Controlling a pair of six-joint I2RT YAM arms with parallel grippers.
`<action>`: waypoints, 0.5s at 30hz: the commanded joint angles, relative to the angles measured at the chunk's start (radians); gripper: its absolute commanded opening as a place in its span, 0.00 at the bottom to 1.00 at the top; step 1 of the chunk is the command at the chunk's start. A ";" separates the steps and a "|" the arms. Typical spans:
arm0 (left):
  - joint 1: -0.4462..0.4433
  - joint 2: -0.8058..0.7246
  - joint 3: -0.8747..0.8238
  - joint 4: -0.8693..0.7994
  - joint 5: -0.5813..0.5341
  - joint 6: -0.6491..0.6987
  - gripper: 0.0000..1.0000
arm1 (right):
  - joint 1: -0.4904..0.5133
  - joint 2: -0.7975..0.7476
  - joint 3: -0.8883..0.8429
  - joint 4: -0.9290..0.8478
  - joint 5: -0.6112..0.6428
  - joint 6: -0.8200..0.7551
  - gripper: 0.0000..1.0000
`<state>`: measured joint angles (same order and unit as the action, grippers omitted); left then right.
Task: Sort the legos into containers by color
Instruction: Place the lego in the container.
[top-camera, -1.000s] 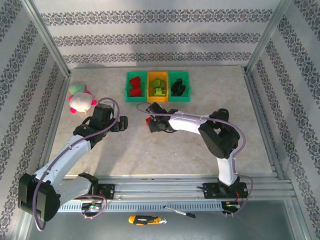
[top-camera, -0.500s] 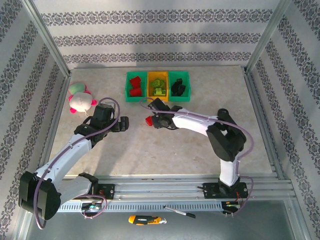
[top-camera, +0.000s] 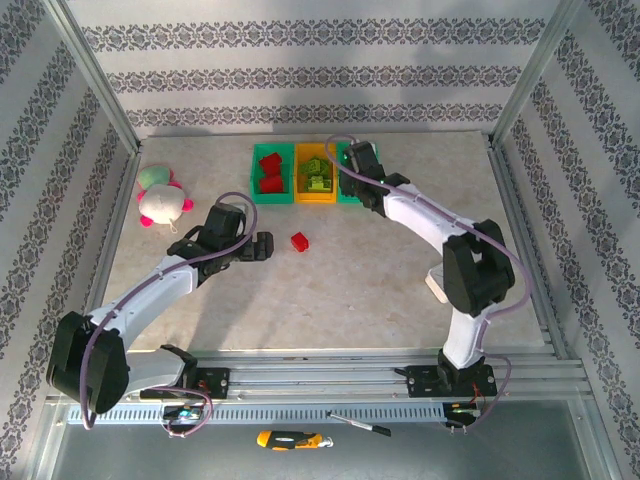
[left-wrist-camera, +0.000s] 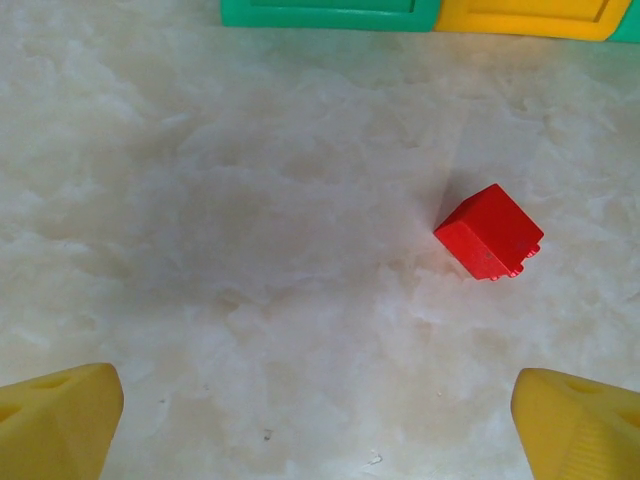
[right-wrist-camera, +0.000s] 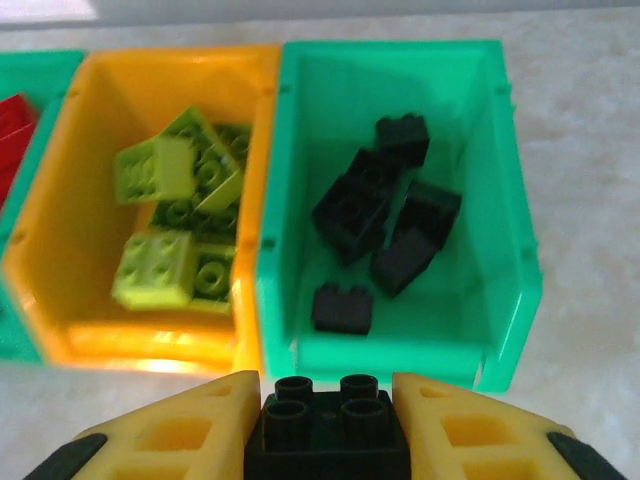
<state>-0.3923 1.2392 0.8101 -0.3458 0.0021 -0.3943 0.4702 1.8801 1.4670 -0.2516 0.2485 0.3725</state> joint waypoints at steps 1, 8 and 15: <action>-0.014 0.018 0.034 0.044 0.017 -0.025 0.99 | -0.039 0.107 0.106 0.047 -0.026 -0.042 0.33; -0.023 0.040 0.037 0.060 0.017 -0.019 0.99 | -0.090 0.258 0.272 0.007 -0.095 -0.042 0.36; -0.026 0.116 0.035 0.240 0.111 0.194 0.99 | -0.088 0.156 0.206 0.046 -0.113 -0.055 0.59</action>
<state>-0.4065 1.3247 0.8234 -0.2401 0.0513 -0.3386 0.3756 2.1277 1.6985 -0.2306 0.1616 0.3294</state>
